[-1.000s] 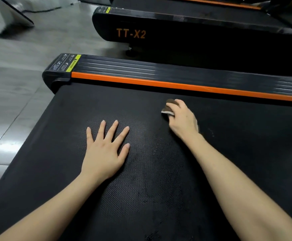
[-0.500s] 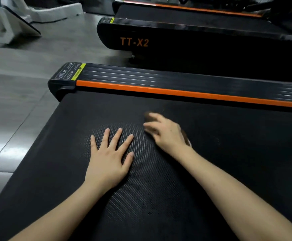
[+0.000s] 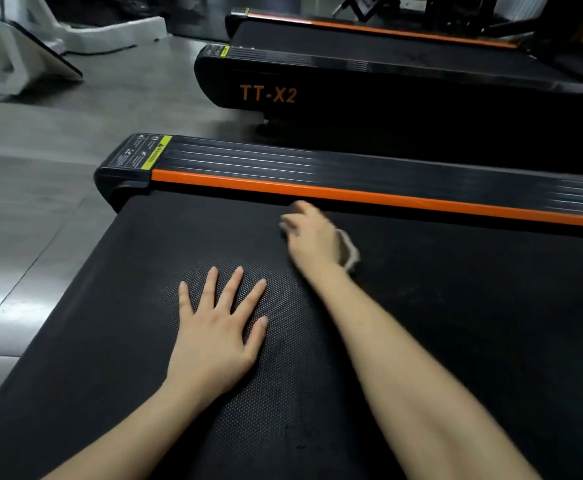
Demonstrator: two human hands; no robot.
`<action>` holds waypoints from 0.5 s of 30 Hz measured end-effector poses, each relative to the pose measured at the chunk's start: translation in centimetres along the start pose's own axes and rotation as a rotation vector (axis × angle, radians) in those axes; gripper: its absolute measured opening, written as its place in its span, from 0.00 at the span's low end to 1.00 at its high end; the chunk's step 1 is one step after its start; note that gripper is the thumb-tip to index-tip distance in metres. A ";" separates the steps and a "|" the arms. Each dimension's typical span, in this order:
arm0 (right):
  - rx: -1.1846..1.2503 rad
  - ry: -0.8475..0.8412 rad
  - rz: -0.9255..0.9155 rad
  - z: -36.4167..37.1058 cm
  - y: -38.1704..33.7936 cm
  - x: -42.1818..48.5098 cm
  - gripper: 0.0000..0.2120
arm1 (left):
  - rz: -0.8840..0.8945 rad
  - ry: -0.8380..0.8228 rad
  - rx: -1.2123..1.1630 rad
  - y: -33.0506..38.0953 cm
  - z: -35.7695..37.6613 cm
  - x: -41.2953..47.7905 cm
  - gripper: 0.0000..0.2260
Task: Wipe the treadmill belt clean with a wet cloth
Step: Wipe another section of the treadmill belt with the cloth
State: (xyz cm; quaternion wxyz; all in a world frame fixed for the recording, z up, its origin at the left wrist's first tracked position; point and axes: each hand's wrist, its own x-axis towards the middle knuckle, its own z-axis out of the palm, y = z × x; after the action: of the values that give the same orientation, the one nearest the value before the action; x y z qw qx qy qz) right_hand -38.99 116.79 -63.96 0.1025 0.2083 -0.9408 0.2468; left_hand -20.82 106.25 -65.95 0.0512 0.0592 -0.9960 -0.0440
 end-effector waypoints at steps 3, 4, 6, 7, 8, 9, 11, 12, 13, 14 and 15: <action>0.030 -0.136 -0.222 0.9 -1.7 0.3 0.13 | 0.006 -0.009 -0.010 -0.2 -0.1 -0.1 0.25; -0.002 -0.152 -0.260 0.2 -0.5 0.5 0.13 | 0.008 -0.008 -0.015 -0.3 -0.2 -0.2 0.25; -0.063 -0.105 -0.186 -1.4 3.5 1.4 0.13 | 0.002 -0.002 -0.028 -0.3 -0.1 -0.2 0.26; -0.066 -0.058 -0.074 -2.2 5.3 1.6 0.13 | -0.003 -0.003 -0.029 -0.3 -0.1 -0.2 0.26; -0.056 -0.017 0.014 -2.6 6.4 1.7 0.13 | -0.009 -0.003 -0.029 -0.2 -0.1 0.0 0.26; -0.050 0.002 0.046 -2.6 6.5 1.5 0.13 | -0.015 -0.003 -0.030 -0.1 -0.1 0.1 0.26; -0.030 0.005 0.019 -1.9 4.6 -0.1 0.12 | -0.019 -0.014 -0.039 0.0 -0.2 0.0 0.27; 0.002 0.007 -0.040 -1.9 3.4 -1.6 0.11 | -0.024 -0.019 -0.048 -0.1 -0.3 0.0 0.28; 0.046 -0.004 -0.115 -2.1 2.5 -3.8 0.10 | -0.030 -0.025 -0.055 -0.1 -0.4 0.1 0.28; 0.090 -0.022 -0.197 -2.6 1.9 -6.7 0.10 | -0.036 -0.032 -0.056 -0.1 -0.6 0.0 0.29; 0.123 -0.064 -0.286 -3.3 1.4 -10.0 0.11 | -0.039 -0.034 -0.055 -0.1 -0.7 0.1 0.29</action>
State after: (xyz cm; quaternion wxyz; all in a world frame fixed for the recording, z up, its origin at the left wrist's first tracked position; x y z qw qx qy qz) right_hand -30.39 123.05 -64.68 0.0937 0.3537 -0.8874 0.2803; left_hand -20.82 106.08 -65.28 0.0349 0.0766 -0.9937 -0.0735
